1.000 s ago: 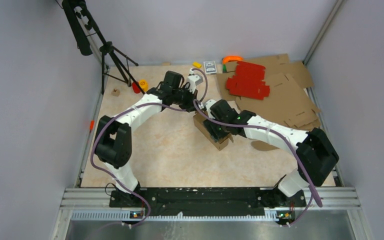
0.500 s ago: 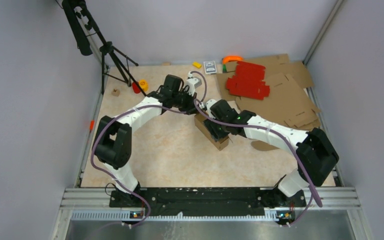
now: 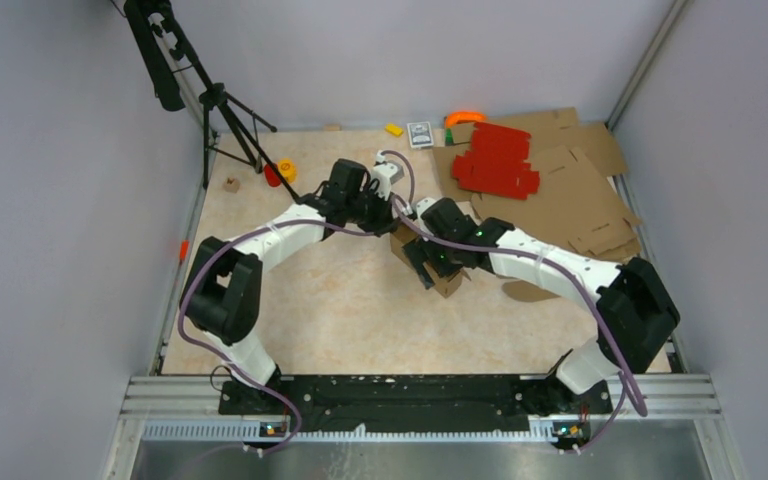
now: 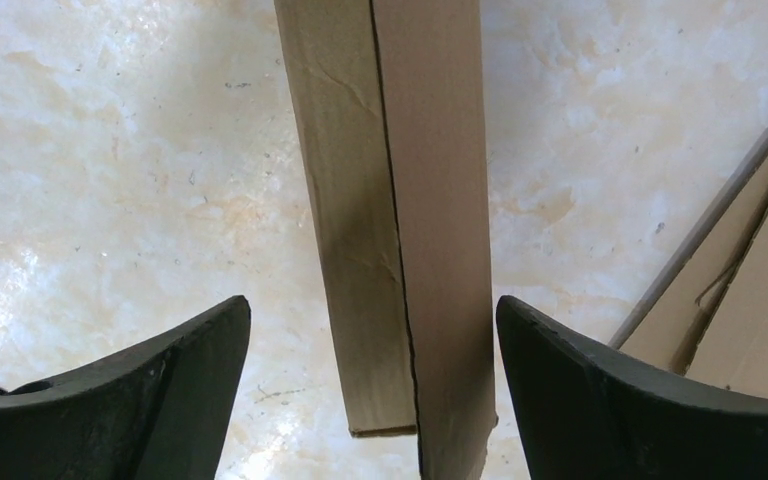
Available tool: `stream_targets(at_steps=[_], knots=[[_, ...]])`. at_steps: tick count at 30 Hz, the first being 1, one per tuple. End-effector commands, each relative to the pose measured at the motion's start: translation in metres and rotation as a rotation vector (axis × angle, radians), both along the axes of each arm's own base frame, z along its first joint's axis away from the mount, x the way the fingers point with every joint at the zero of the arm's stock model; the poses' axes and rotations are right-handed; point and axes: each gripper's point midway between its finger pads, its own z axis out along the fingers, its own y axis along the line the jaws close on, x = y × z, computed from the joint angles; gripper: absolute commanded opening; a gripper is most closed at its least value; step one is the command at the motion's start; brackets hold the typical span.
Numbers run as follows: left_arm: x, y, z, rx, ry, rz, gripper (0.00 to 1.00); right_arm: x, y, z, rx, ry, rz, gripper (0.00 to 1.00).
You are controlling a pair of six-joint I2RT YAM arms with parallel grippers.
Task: Fold the paper box
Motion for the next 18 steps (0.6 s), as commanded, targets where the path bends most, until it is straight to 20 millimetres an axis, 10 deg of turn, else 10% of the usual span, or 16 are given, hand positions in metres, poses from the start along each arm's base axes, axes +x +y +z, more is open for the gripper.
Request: stream_targets(at_steps=[1,9,18], knots=[[-0.004,0.003,0.005,0.009,-0.018,0.02,0.0,-0.004,-0.001,0.043,0.066,-0.042,-0.045,0.91],[-0.007,0.002,0.012,-0.006,0.0,0.059,0.0,-0.021,-0.038,0.052,0.052,-0.053,-0.191,0.89],[-0.008,-0.001,0.017,0.005,-0.019,0.071,0.0,-0.012,-0.08,0.041,-0.005,-0.096,-0.363,0.57]])
